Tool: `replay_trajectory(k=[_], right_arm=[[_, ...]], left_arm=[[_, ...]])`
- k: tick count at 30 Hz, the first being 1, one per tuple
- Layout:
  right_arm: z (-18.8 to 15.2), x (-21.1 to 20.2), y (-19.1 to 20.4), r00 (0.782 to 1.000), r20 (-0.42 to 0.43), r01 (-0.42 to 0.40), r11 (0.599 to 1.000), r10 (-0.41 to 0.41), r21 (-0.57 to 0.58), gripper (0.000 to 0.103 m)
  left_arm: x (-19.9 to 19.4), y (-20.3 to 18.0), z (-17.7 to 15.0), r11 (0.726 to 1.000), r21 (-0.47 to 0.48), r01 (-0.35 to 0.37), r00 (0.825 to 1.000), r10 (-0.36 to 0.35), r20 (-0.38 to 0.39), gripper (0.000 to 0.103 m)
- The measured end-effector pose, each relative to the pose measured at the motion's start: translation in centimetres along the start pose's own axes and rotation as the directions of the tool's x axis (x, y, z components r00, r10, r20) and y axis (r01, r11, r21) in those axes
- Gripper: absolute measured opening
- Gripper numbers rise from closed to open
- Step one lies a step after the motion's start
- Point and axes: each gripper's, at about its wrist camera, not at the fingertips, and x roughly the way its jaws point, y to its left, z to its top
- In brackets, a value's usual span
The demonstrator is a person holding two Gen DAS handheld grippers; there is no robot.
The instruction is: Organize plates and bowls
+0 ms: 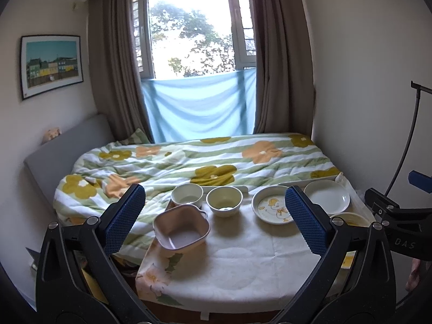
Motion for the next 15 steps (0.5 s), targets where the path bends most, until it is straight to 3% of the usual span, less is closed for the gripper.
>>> replay_trajectory(k=[15], right_arm=[[-0.14,-0.35,0.74,1.0,-0.002,-0.003,1.0,0.003,0.0,0.103]], left_arm=[[-0.17,0.03,0.04,1.0,-0.001,-0.001,1.0,0.001,-0.003,0.103]])
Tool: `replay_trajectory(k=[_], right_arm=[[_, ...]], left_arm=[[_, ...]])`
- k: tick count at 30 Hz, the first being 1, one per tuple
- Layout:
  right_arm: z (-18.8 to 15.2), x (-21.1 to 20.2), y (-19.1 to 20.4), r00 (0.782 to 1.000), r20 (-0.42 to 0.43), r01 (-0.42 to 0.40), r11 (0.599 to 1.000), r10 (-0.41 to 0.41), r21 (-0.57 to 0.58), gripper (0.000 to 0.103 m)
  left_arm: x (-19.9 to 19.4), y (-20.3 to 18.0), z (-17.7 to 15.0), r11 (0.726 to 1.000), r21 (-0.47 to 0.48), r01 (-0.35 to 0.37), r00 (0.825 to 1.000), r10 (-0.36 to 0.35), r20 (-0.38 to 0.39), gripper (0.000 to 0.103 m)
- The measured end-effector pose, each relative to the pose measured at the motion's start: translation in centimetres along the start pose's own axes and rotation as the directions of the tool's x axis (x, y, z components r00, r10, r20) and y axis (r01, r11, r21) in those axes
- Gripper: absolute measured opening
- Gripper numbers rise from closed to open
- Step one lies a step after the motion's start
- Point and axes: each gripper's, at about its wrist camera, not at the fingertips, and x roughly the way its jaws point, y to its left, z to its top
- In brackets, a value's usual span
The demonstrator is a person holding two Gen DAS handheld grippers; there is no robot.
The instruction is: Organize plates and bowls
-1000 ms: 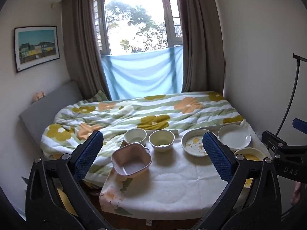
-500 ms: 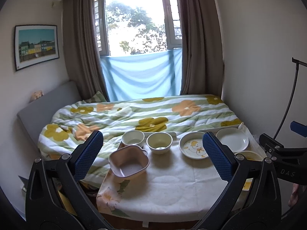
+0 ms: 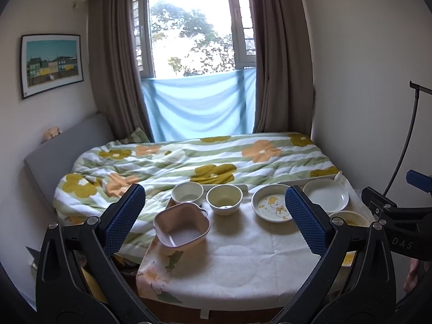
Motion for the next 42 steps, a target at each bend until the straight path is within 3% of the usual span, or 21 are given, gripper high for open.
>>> replay_trajectory(k=[42], right_arm=[[-0.3,-0.6,1.0,1.0,0.0,-0.003,1.0,0.003,-0.005,0.103]], left_arm=[[-0.7,0.3,-0.1,1.0,-0.003,-0.001,1.0,0.001,0.006,0.103]])
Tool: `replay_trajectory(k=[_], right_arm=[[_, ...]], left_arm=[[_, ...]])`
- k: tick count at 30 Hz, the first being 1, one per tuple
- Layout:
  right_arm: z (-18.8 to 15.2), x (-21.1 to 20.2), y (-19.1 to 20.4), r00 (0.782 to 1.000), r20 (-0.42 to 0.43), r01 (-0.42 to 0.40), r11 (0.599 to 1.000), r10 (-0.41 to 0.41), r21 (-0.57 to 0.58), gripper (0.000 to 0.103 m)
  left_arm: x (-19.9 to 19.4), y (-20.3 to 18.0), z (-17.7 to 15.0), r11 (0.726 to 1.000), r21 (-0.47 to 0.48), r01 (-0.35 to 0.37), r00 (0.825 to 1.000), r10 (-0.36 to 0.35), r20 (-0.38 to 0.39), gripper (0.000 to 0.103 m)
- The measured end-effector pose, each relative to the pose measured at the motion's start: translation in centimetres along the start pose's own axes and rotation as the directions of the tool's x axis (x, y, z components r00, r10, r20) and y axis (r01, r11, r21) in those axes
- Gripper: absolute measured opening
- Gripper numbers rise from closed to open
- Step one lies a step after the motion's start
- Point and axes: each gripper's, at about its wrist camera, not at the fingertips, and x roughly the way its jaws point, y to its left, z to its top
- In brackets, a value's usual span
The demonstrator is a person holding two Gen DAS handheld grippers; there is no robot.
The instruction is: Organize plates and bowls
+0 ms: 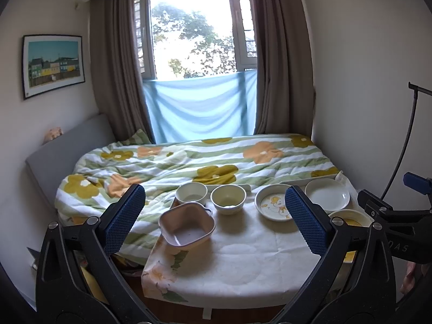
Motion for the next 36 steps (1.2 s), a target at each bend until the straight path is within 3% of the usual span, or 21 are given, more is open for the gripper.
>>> replay_trajectory(k=[10,15,22,24,26,30,36], right_arm=[[0.0,0.1,-0.3,1.0,-0.006,0.001,1.0,-0.001,0.011,0.103],[-0.7,0.1,-0.7,0.998,-0.049,0.041,0.997,-0.038,0.06,0.103],[-3.0,2.1,-5.6,0.981,-0.159,0.136,0.979,-0.111,0.153,0.103],[-4.0,2.9,-7.3,0.971,-0.202,0.167,0.968,-0.129,0.186,0.103],[-5.0,4.0,-9.4,0.959,-0.254,0.187,0.957,-0.128,0.223,0.103],[-7.1,6.5,-13.2,0.945,-0.316,0.191,0.93,-0.088,0.313,0.103],[-11.0,11.4,-18.0,0.925,-0.376,0.137,0.874,0.056,0.466,0.103]], left_arm=[[0.9,1.1,0.3,1.0,0.012,0.016,1.0,-0.016,0.007,0.103],[3.0,0.3,0.5,0.994,0.063,0.09,0.995,-0.087,-0.037,0.103],[8.6,-3.4,-1.0,0.95,0.108,0.294,0.947,-0.273,-0.171,0.103],[10.8,-5.3,-1.6,0.931,0.125,0.342,0.923,-0.308,-0.229,0.103],[13.2,-7.5,-2.3,0.904,0.14,0.404,0.889,-0.352,-0.292,0.103],[18.1,-12.5,-4.4,0.838,0.146,0.526,0.8,-0.428,-0.421,0.102],[25.4,-19.2,-7.9,0.737,0.086,0.67,0.619,-0.49,-0.613,0.102]])
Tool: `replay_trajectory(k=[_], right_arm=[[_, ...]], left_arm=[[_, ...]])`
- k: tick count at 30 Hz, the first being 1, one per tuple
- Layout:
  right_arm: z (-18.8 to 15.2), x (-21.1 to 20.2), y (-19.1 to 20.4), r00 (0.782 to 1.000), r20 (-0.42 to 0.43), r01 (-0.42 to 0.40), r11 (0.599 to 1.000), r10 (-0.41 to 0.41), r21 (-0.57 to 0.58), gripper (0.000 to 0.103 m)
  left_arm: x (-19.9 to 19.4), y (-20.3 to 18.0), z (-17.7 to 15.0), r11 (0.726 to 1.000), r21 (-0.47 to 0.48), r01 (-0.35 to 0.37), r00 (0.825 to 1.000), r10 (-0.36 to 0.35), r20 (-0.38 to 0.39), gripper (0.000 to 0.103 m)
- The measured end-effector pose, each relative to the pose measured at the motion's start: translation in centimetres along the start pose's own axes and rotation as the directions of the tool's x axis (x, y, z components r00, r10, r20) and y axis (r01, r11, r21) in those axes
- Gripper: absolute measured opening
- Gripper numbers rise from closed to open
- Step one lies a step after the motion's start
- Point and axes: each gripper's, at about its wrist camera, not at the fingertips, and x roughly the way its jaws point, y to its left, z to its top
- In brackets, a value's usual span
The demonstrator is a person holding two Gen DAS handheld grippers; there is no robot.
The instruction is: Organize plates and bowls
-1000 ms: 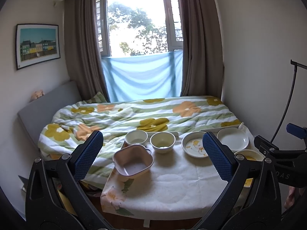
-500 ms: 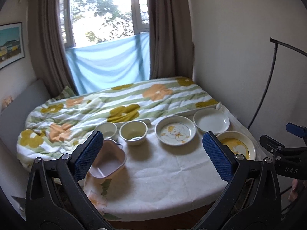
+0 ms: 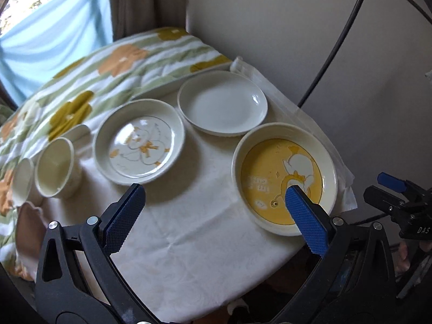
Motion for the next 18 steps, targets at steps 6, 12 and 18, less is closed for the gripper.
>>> replay_trajectory(k=[6,12,18], right_arm=[[0.8,6.0,-3.8,0.993,-0.106,-0.048,0.993,0.059,0.105,0.076],[1.0,9.3,-6.0,0.979,-0.178,-0.066,0.984,0.095,0.163,0.052],[0.9,10.2,-6.8,0.977,-0.192,-0.053,0.982,0.089,0.183,0.027]], left_arm=[[8.4,-0.9,1.7,0.994,0.068,0.087,0.979,-0.072,-0.189,0.076],[13.8,-1.6,1.9,0.984,0.101,0.144,0.942,-0.104,-0.32,0.049],[15.1,-2.1,1.6,0.975,0.118,0.188,0.926,-0.136,-0.353,0.035]])
